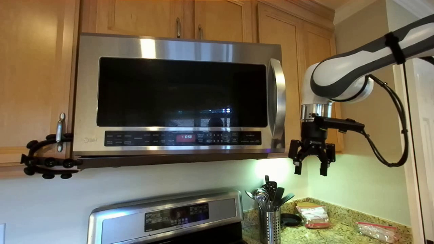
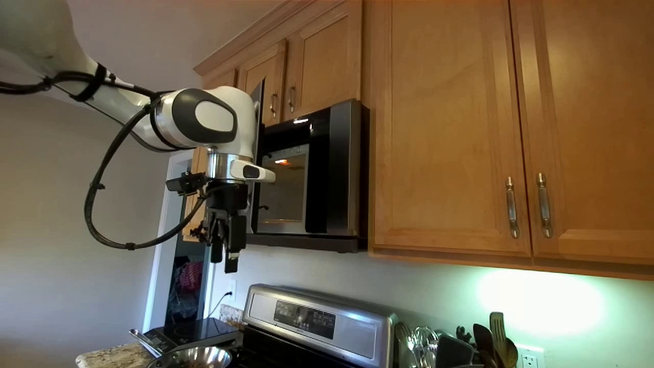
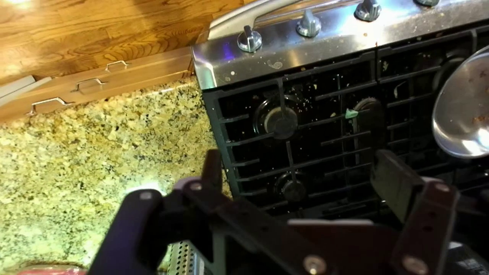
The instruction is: Open the microwave door
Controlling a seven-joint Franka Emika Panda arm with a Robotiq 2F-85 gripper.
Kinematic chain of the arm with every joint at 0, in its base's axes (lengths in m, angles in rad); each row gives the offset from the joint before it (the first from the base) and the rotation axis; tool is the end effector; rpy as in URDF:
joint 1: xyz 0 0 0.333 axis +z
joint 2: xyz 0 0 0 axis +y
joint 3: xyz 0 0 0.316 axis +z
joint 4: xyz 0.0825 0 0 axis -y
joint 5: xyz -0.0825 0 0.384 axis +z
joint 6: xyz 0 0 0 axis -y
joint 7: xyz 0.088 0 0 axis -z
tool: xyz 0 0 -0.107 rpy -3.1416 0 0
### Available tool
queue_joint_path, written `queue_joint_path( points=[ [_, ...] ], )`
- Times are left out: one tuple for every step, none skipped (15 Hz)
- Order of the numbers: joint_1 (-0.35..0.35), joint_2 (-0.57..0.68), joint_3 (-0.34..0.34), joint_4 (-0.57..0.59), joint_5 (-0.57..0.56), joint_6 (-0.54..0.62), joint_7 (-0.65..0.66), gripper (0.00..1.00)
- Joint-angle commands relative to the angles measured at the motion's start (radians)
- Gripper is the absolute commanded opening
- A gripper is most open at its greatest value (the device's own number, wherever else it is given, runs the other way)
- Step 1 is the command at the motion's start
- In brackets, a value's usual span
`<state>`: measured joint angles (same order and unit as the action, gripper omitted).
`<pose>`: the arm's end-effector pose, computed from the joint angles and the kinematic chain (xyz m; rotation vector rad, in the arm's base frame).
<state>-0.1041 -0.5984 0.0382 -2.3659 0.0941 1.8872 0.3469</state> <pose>0.3830 -0.0161 0.5507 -2.9776 0.6691 -0.1664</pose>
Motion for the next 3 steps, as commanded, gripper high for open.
queue_joint_path(
  points=[
    [0.001,0.001,0.002,0.000,-0.002,-0.002,0.000,1.00],
    [0.002,0.002,0.004,0.000,-0.002,-0.001,0.001,1.00],
    [0.002,0.002,0.004,0.000,-0.002,-0.001,0.001,1.00]
  ],
)
